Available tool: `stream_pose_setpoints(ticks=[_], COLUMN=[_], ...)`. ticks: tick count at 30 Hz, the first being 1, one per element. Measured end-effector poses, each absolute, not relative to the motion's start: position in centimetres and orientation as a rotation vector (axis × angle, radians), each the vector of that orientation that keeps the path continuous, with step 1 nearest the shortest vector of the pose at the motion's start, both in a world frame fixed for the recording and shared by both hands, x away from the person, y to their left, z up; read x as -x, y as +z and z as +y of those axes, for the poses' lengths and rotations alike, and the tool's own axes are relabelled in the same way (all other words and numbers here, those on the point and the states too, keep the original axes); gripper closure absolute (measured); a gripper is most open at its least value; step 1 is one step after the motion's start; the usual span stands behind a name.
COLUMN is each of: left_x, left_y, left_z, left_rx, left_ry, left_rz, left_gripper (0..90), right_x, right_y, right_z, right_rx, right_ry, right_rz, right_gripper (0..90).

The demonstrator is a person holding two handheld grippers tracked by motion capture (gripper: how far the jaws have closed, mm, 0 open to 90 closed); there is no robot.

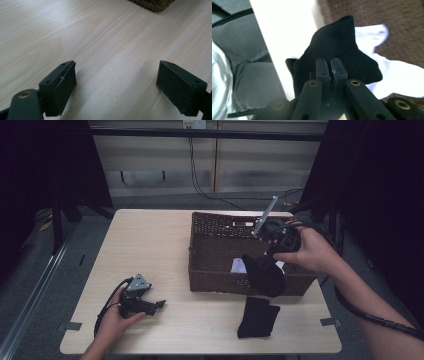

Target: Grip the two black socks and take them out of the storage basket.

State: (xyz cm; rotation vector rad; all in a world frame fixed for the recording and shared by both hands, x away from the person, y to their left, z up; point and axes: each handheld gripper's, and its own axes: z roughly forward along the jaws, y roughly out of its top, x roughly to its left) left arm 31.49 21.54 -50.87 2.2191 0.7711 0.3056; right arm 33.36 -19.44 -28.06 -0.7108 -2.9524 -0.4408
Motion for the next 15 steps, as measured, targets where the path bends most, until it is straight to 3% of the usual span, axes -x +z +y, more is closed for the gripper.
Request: stream_pose_setpoints(ticks=[15], left_x=[-31.5], left_y=[-50.9], left_z=[21.5], left_rx=[-2.217], left_ry=[0.303], left_rz=[0.774], left_gripper=[15.3], right_x=[-31.3], right_y=[-34.4], right_z=[-16.5], right_rx=[0.601], right_ry=[-0.421], right_rz=[-2.925], right_gripper=[85.9])
